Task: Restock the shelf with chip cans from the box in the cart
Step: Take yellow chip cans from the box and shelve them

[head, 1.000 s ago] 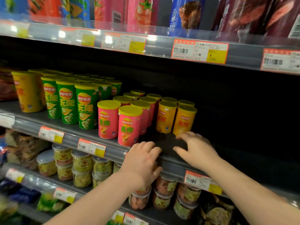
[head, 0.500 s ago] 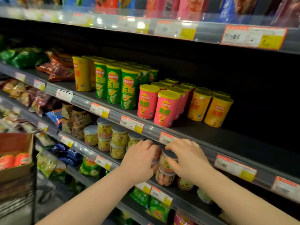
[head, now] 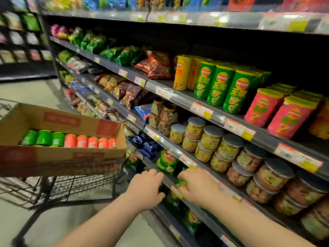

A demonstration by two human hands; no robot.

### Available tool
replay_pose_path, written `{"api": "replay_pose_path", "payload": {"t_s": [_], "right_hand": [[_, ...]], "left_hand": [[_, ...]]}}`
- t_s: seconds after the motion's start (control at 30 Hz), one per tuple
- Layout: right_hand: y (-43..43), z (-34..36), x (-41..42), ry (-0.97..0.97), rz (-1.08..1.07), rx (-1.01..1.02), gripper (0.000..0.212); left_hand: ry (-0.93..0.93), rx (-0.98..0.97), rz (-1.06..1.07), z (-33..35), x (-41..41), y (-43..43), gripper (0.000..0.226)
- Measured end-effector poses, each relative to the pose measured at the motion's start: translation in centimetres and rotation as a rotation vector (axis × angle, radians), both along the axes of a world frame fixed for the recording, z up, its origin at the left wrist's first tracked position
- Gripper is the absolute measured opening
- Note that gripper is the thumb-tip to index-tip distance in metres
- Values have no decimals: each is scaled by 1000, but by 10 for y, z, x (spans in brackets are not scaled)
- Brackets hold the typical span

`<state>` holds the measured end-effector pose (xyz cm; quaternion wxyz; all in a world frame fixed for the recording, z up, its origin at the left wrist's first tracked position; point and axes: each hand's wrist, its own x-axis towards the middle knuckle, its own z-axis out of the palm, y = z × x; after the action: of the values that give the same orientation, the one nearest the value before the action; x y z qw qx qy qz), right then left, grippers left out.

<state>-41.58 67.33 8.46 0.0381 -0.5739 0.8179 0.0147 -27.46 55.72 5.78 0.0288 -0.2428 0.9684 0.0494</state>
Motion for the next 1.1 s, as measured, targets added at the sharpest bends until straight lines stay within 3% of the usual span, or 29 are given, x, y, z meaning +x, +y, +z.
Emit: {"api": "replay_pose_path", "payload": {"t_s": [0.2, 0.47, 0.77, 1.1], "right_hand": [[-60, -27, 82, -22, 101, 86, 41], [-111, -55, 162, -80, 200, 202, 39], [-167, -81, 180, -87, 310, 311, 43], [-285, -98, 158, -152, 437, 343, 38]], "left_hand": [[-78, 59, 171, -27, 100, -38, 44], [-185, 142, 354, -64, 198, -72, 54], [-194, 236, 505, -85, 234, -100, 55], [-266, 270, 650, -87, 222, -195, 53]]}}
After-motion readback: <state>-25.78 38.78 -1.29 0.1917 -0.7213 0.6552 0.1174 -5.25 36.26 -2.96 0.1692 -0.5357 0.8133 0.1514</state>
